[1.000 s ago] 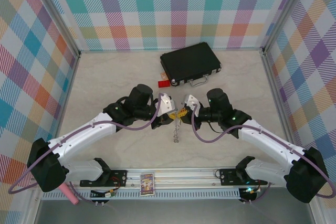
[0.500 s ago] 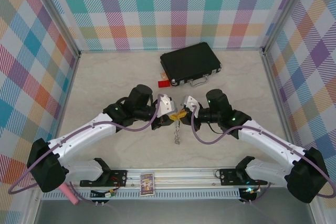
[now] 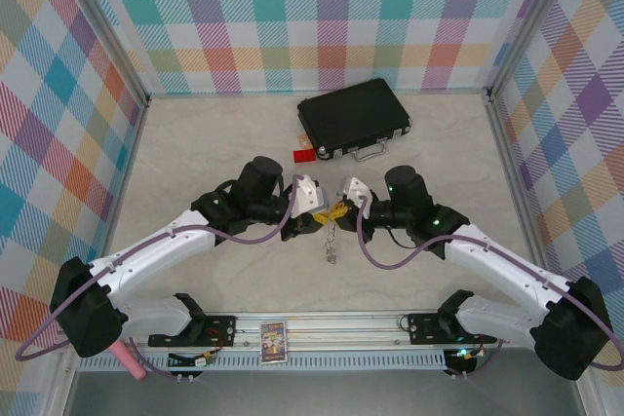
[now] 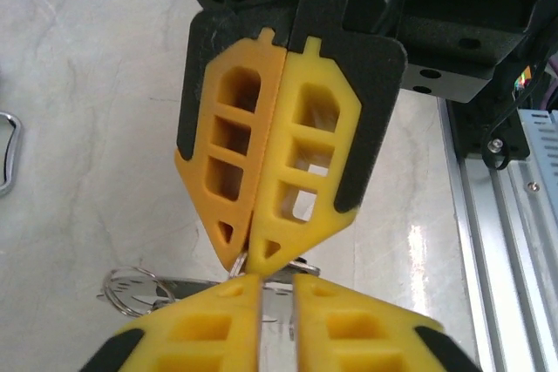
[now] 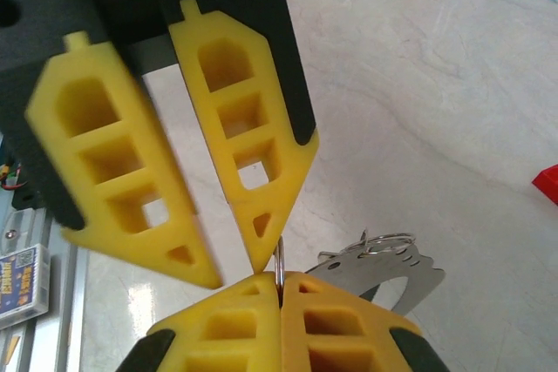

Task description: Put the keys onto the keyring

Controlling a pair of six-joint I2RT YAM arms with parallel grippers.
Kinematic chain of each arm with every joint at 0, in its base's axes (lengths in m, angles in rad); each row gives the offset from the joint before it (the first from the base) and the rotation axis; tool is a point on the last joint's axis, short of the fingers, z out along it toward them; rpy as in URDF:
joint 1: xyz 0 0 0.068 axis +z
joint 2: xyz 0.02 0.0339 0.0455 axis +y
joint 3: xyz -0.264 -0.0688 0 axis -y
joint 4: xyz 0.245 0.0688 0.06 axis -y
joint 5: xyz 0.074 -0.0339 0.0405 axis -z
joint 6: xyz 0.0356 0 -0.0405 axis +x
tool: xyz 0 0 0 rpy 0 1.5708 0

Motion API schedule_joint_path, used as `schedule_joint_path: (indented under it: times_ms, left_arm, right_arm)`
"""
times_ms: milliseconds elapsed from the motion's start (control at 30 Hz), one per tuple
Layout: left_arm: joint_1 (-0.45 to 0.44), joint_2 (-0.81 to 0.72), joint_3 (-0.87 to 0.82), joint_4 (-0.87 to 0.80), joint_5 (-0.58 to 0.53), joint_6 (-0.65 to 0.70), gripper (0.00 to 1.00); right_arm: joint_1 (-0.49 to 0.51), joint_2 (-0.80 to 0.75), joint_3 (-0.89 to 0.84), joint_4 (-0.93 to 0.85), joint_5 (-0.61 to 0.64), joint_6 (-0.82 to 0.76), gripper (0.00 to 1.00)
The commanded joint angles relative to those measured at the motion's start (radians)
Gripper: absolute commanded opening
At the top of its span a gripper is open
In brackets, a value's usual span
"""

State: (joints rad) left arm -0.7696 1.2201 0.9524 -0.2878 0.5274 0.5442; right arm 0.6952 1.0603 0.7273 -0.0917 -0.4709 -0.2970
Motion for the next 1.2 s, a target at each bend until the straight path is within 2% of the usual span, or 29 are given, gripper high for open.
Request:
schedule_joint_path:
  times_ms: [0, 233, 300, 367, 400, 533, 800, 1033, 1167]
  left_arm:
    - [-0.002, 0.009, -0.012, -0.01, -0.031, 0.007, 0.18]
    - [-0.003, 0.004, -0.018, 0.059, -0.022, -0.017, 0.14]
    - [-0.003, 0.007, -0.016, 0.061, -0.017, -0.018, 0.11]
    - [-0.002, 0.011, -0.012, 0.054, -0.011, -0.017, 0.03]
    - [-0.003, 0.011, -0.011, 0.049, -0.016, -0.017, 0.03]
    - [-0.002, -0.03, -0.041, 0.102, -0.057, -0.035, 0.16]
    - [0.013, -0.108, -0.107, 0.198, -0.141, -0.077, 0.22]
    - [0.019, -0.101, -0.105, 0.23, -0.122, -0.098, 0.21]
    - [0.018, -0.07, -0.072, 0.168, -0.09, -0.083, 0.21]
  right_arm:
    - [0.008, -0.032, 0.001, 0.064, -0.051, -0.008, 0.0]
    - [0.009, -0.025, 0.001, 0.064, -0.08, -0.007, 0.0]
    - [0.009, -0.023, 0.001, 0.066, -0.083, -0.005, 0.0]
    - [0.009, -0.023, 0.001, 0.066, -0.082, -0.005, 0.0]
    - [0.008, -0.025, -0.001, 0.066, -0.078, -0.005, 0.0]
    - [0.007, -0.028, -0.003, 0.066, -0.049, -0.003, 0.0]
    - [0.009, -0.041, -0.016, 0.084, -0.032, 0.005, 0.0]
    - [0.009, -0.03, -0.009, 0.072, -0.039, 0.009, 0.0]
    - [0.007, -0.04, -0.019, 0.092, -0.046, 0.009, 0.0]
